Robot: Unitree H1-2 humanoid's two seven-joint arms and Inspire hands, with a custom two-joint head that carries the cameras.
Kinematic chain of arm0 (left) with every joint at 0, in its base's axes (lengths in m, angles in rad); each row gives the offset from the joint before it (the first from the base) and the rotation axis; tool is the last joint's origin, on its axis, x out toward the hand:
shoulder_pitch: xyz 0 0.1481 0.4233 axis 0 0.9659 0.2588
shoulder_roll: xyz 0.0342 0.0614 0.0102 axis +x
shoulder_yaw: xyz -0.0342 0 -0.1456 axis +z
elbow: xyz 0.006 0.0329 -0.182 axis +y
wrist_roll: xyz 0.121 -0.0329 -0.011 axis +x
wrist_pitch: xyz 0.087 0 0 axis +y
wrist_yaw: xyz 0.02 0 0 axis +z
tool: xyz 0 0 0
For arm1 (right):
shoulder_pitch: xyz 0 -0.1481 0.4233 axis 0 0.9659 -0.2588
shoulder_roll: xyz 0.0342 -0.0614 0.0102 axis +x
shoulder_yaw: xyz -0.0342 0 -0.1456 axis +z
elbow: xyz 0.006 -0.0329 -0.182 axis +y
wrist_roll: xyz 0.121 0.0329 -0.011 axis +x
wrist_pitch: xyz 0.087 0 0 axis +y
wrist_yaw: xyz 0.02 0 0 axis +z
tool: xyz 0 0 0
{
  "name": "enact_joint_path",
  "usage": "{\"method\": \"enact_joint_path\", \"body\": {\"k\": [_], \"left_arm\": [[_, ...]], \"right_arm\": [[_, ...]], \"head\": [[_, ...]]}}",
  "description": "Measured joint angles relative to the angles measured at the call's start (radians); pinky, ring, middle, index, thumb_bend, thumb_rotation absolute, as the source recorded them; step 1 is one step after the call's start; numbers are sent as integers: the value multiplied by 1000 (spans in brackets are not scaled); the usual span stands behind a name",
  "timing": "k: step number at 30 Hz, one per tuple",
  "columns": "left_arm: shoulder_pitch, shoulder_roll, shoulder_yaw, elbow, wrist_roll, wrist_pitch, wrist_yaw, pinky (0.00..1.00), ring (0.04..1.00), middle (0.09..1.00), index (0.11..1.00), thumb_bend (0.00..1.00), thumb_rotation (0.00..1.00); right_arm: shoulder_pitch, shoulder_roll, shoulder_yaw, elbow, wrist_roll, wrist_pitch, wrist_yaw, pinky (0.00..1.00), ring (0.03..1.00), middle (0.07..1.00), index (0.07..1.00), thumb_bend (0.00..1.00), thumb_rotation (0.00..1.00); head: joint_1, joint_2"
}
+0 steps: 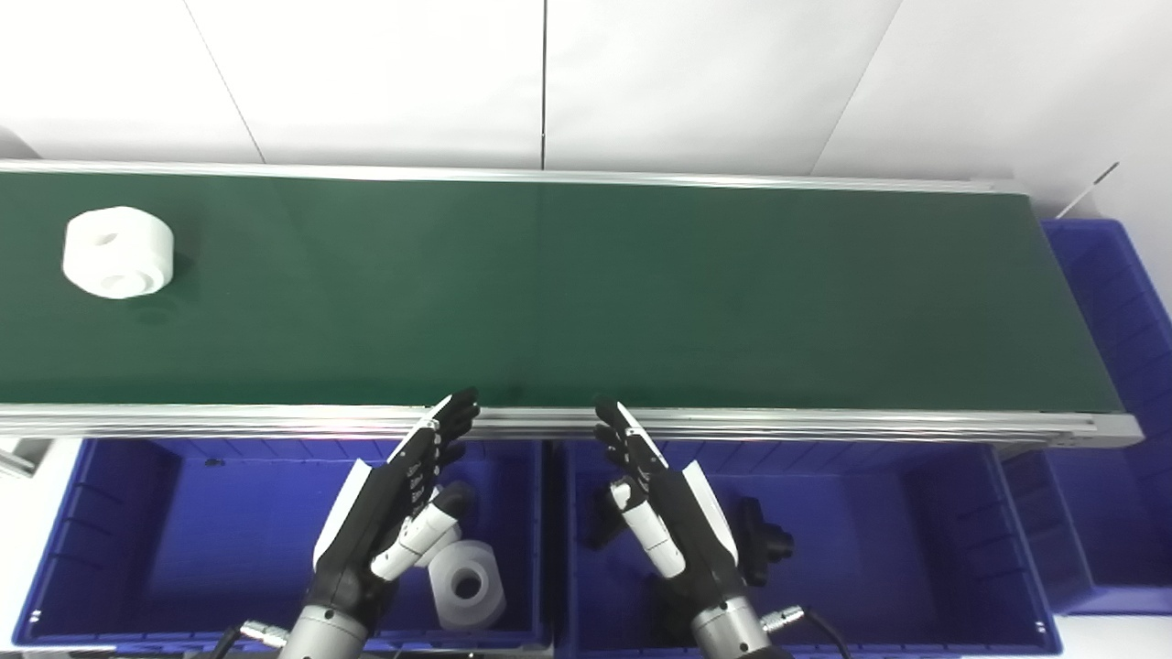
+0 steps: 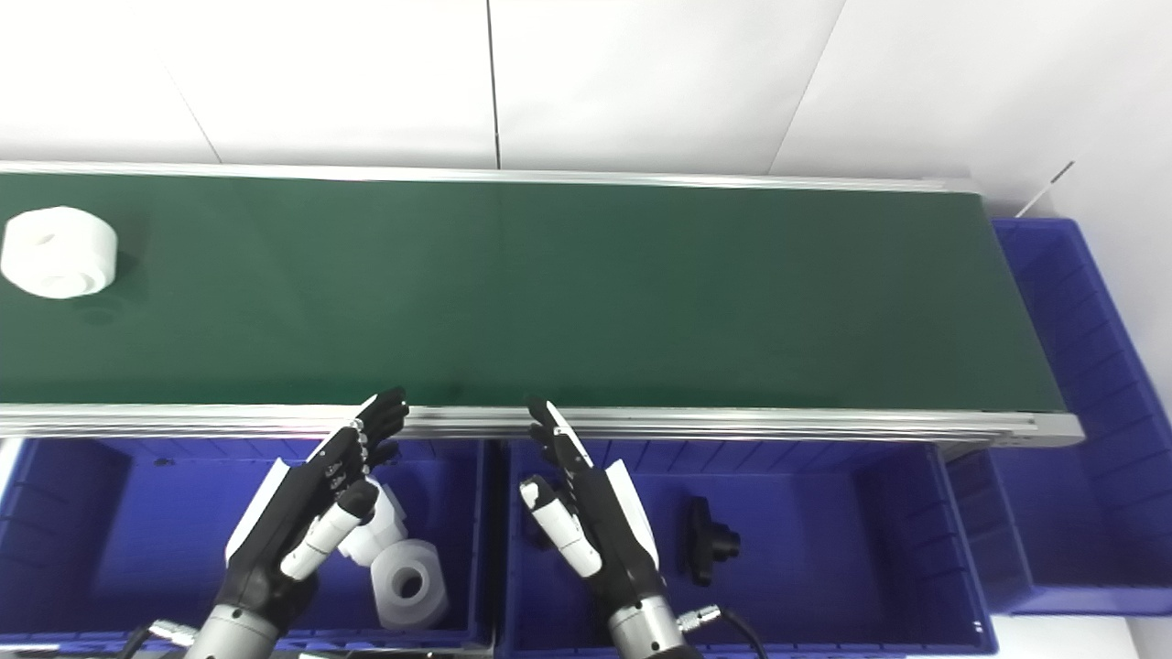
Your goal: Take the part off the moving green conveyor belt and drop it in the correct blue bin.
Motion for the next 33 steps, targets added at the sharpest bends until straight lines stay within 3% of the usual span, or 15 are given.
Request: {"method": "enact_joint_path", "body": {"k": [6, 11, 12, 14, 18, 24, 29, 33], "left_arm": [[1, 0, 0, 0, -1, 0, 0, 942, 950, 926, 913, 740, 803], [10, -13, -4, 9, 2, -2, 8, 890, 920, 901, 887, 774, 794], [13, -16, -8, 16, 7, -6, 13, 881, 916, 899, 886, 772, 799], [15, -20, -20, 41, 27, -22, 19, 865, 908, 896, 883, 773, 799], [21, -31, -37, 82, 43, -62, 27, 883, 904, 898, 875, 769, 751], [19, -40, -44, 163, 37, -132, 35, 868, 890, 888, 855, 780, 717], [18, -48, -51, 172, 75, -136, 49, 837, 879, 875, 848, 841, 756], [17, -51, -58, 179, 105, -136, 58, 820, 869, 867, 845, 856, 755]], "right_arm": [[0, 0, 0, 0, 0, 0, 0, 938, 935, 962, 961, 834, 1000], [5, -1, 0, 1, 1, -1, 0, 921, 928, 961, 960, 810, 1000], [7, -1, 0, 3, 5, -1, 0, 922, 928, 962, 961, 812, 1000], [12, -5, -1, 8, 14, -3, 0, 924, 925, 960, 963, 813, 1000], [13, -31, -16, 49, 31, -46, 0, 918, 916, 954, 965, 821, 1000], [16, -57, -32, 85, 51, -72, 0, 922, 918, 954, 967, 833, 1000], [14, -65, -40, 106, 71, -107, 0, 907, 911, 952, 962, 857, 1000], [13, -75, -47, 130, 80, -115, 2, 904, 909, 952, 960, 877, 1000]], "head": [[12, -11], [86, -44], [154, -73], [155, -74], [247, -135], [261, -178], [288, -233], [305, -255]]}}
